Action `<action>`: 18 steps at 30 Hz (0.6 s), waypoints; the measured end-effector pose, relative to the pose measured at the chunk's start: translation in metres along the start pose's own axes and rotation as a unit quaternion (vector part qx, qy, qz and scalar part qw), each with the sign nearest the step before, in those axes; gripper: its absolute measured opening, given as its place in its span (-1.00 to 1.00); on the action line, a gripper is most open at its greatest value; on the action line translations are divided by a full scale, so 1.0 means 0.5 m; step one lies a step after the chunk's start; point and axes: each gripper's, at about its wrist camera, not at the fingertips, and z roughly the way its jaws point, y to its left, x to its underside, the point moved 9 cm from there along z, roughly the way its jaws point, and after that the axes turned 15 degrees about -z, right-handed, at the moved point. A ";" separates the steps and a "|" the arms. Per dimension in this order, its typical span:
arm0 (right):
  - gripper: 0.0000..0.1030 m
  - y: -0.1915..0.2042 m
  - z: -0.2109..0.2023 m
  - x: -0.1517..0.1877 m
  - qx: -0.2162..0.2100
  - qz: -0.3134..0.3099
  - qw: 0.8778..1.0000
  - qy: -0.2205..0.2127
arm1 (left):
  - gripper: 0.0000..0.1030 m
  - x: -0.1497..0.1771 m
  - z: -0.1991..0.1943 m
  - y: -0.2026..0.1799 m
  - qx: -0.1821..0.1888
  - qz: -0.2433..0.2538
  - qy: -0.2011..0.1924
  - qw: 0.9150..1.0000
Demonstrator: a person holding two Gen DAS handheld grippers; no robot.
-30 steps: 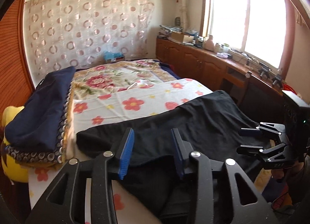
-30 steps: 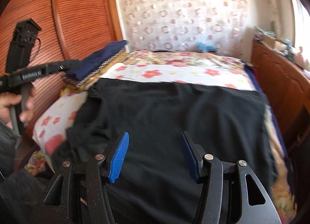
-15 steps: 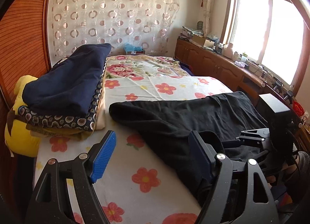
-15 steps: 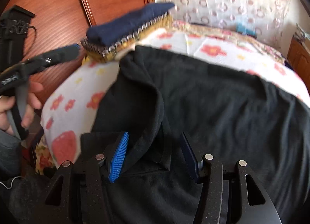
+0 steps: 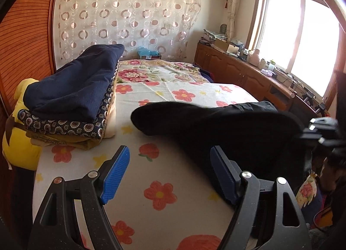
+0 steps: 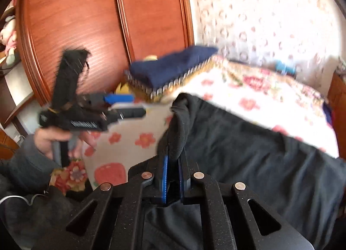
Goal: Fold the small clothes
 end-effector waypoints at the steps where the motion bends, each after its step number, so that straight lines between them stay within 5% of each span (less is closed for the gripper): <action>1: -0.85 -0.009 -0.026 -0.004 0.013 -0.003 1.000 -0.005 | 0.51 -0.001 -0.001 -0.006 0.002 0.002 -0.001 1.000; 6: -0.85 -0.071 -0.163 0.037 0.075 -0.006 0.997 0.001 | 0.51 -0.001 0.007 -0.050 0.014 0.018 0.000 1.000; 11: -0.85 -0.171 -0.291 0.149 0.154 0.036 0.987 0.034 | 0.51 -0.004 0.027 -0.095 0.024 0.037 0.008 0.999; 18: -0.84 -0.266 -0.303 0.373 0.189 0.137 0.965 0.117 | 0.51 0.003 0.065 -0.153 0.032 0.064 0.029 0.997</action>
